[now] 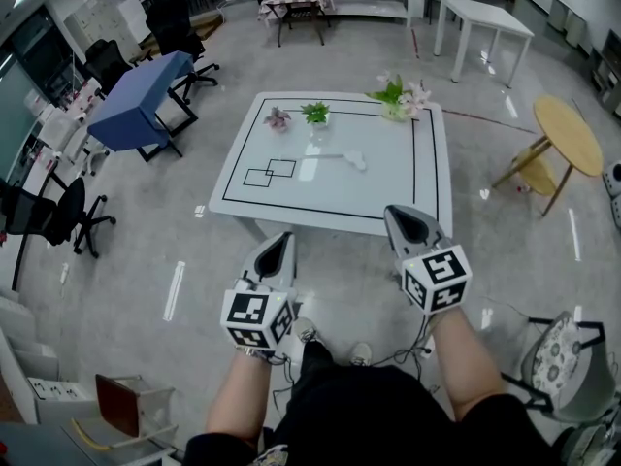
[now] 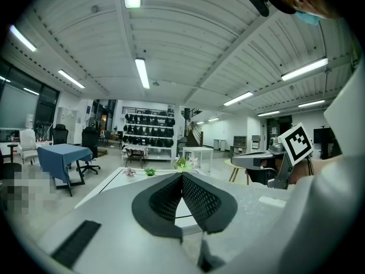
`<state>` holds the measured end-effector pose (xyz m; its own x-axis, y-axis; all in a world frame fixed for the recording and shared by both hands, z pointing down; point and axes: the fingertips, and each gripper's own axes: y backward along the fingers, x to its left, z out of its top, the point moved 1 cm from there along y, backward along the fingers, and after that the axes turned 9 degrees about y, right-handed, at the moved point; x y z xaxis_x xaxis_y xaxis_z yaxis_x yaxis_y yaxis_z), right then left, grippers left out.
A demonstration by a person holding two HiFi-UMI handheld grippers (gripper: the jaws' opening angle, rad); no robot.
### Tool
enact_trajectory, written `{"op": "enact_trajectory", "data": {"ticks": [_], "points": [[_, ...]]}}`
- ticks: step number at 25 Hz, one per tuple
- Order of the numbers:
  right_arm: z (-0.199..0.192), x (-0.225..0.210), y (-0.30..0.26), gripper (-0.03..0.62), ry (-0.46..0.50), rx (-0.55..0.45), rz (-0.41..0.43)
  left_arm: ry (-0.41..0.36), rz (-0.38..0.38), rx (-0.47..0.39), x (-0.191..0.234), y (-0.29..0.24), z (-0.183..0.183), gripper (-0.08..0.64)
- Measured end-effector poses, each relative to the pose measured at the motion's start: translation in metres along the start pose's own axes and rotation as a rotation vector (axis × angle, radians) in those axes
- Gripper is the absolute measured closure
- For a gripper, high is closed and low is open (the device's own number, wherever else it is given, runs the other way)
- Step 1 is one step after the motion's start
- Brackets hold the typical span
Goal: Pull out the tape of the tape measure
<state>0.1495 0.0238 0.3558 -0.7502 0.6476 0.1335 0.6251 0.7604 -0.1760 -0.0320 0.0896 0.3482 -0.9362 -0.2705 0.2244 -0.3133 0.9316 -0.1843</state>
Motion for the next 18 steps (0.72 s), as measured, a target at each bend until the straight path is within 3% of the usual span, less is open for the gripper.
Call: {"op": "enact_trajectory", "data": {"ticks": [18], "points": [[0.0,0.011,0.002,0.595,0.007,0.001,0.005,0.011,0.002,-0.012,0.003,0.01,-0.002,0.555]]}}
